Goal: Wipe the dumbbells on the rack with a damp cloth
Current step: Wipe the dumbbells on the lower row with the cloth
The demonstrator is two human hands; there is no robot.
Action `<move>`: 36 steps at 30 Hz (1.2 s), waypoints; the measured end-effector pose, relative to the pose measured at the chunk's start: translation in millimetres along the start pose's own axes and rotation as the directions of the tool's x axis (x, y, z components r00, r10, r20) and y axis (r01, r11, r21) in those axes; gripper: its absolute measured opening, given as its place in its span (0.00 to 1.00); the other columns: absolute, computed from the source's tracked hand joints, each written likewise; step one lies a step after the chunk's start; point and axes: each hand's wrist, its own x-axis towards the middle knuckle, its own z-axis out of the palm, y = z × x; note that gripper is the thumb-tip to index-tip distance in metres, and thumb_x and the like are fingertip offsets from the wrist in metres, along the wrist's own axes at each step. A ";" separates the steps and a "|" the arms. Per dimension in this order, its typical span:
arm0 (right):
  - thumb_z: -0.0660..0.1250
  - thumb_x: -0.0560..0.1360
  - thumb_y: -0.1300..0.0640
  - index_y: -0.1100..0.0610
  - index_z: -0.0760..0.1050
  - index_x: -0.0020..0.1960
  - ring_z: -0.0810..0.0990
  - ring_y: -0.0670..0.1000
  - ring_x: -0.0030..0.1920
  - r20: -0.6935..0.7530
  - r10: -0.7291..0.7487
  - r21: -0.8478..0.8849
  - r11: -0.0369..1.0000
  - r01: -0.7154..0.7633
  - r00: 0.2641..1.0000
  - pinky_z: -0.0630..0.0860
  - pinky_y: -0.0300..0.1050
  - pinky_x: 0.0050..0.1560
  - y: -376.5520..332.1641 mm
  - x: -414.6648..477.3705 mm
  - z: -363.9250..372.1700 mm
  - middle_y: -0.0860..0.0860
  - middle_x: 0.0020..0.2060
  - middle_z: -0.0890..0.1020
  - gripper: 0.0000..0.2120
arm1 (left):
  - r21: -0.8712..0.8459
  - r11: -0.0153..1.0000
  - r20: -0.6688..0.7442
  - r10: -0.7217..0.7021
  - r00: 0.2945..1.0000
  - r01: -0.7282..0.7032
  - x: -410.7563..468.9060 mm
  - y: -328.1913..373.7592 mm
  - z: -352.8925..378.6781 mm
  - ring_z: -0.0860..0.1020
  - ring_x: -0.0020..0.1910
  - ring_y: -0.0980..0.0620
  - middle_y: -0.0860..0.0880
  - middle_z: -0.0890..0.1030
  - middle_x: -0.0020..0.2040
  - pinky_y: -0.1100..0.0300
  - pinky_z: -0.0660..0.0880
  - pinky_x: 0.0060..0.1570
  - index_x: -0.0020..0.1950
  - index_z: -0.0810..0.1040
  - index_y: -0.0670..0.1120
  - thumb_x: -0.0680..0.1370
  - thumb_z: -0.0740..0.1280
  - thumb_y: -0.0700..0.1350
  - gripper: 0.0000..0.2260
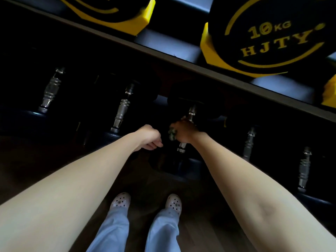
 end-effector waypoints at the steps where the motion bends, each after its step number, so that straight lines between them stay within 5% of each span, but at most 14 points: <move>1: 0.60 0.77 0.60 0.53 0.71 0.66 0.69 0.57 0.67 0.037 0.007 0.034 0.999 -0.008 0.999 0.69 0.46 0.63 -2.4 -4.9 1.4 0.56 0.66 0.72 0.18 | -0.017 1.000 0.008 -0.003 1.000 0.003 -1.6 -0.9 -0.1 0.78 0.43 0.50 0.45 0.80 0.39 0.61 0.77 0.45 0.51 0.78 0.37 0.75 0.65 0.34 0.06; 8: 0.56 0.80 0.61 0.56 0.75 0.64 0.76 0.52 0.55 0.156 0.009 0.444 0.893 -0.078 0.988 0.70 0.35 0.47 -6.7 -50.8 -3.5 0.54 0.61 0.78 0.15 | -0.068 0.997 0.010 0.024 1.000 -0.023 -16.5 -4.9 3.1 0.77 0.54 0.48 0.44 0.79 0.48 0.60 0.76 0.49 0.56 0.77 0.38 0.75 0.65 0.34 0.10; 12: 0.59 0.75 0.68 0.57 0.76 0.63 0.75 0.56 0.60 0.142 0.075 0.620 0.771 -0.147 0.987 0.72 0.41 0.56 7.7 -82.8 -10.4 0.58 0.60 0.77 0.19 | -0.091 0.995 0.003 0.031 1.000 -0.031 -24.7 -7.5 8.7 0.74 0.58 0.48 0.45 0.78 0.48 0.57 0.73 0.53 0.57 0.75 0.40 0.77 0.61 0.34 0.10; 14: 0.59 0.72 0.71 0.58 0.77 0.62 0.77 0.54 0.54 0.114 0.098 0.688 0.710 -0.149 0.989 0.74 0.37 0.50 11.3 -95.2 -9.2 0.59 0.57 0.79 0.21 | -0.126 0.991 -0.006 0.033 0.999 -0.034 -29.6 -8.6 12.5 0.73 0.60 0.48 0.44 0.77 0.52 0.56 0.73 0.52 0.56 0.74 0.41 0.77 0.57 0.32 0.11; 16: 0.60 0.73 0.71 0.58 0.77 0.61 0.76 0.46 0.42 0.100 0.109 0.711 0.687 -0.148 0.989 0.71 0.27 0.36 10.2 -103.1 -8.0 0.55 0.49 0.80 0.20 | -0.152 0.987 -0.007 0.042 0.999 -0.043 -36.2 -11.0 16.2 0.71 0.62 0.48 0.42 0.76 0.60 0.55 0.72 0.52 0.58 0.72 0.41 0.77 0.54 0.30 0.14; 18: 0.60 0.73 0.70 0.57 0.77 0.60 0.72 0.43 0.35 0.106 0.120 0.709 0.687 -0.160 0.987 0.67 0.27 0.28 9.8 -106.2 -10.8 0.50 0.39 0.78 0.19 | -0.145 0.988 -0.002 0.055 0.999 -0.054 -42.0 -11.2 19.8 0.68 0.66 0.46 0.40 0.71 0.66 0.55 0.71 0.54 0.63 0.70 0.41 0.76 0.54 0.29 0.18; 25: 0.61 0.69 0.70 0.56 0.79 0.56 0.76 0.51 0.41 0.125 0.136 0.635 0.751 -0.184 0.983 0.71 0.40 0.37 0.1 -115.4 -31.2 0.55 0.42 0.79 0.20 | -0.134 0.977 -0.165 0.141 0.976 -0.164 -60.0 -15.8 1.9 0.74 0.61 0.47 0.41 0.76 0.61 0.55 0.75 0.56 0.59 0.74 0.42 0.78 0.54 0.32 0.15; 27: 0.60 0.70 0.70 0.59 0.80 0.51 0.77 0.52 0.41 0.160 0.145 0.756 0.618 -0.216 0.976 0.72 0.42 0.38 -4.3 -116.9 -36.2 0.56 0.42 0.80 0.15 | -0.159 0.964 -0.304 0.156 0.940 -0.211 -58.7 -19.3 -11.7 0.77 0.56 0.47 0.40 0.79 0.57 0.53 0.77 0.55 0.52 0.76 0.44 0.77 0.57 0.33 0.11; 31: 0.55 0.73 0.68 0.63 0.75 0.54 0.81 0.56 0.42 0.237 0.154 0.964 0.088 -0.253 0.959 0.77 0.46 0.40 -35.5 -103.4 -28.9 0.59 0.45 0.81 0.14 | -0.030 0.976 -0.529 0.167 0.832 -0.215 -64.0 -32.5 -58.2 0.77 0.53 0.46 0.44 0.78 0.57 0.57 0.75 0.52 0.52 0.77 0.47 0.75 0.58 0.34 0.13; 36: 0.53 0.75 0.66 0.64 0.71 0.61 0.80 0.56 0.48 0.212 0.132 0.977 -0.037 -0.208 0.968 0.77 0.47 0.44 -79.1 -70.8 -25.3 0.60 0.54 0.80 0.17 | 0.263 0.961 -0.497 0.213 0.841 -0.088 -66.5 -52.9 -111.3 0.72 0.65 0.43 0.44 0.73 0.67 0.55 0.70 0.62 0.66 0.73 0.46 0.76 0.55 0.33 0.21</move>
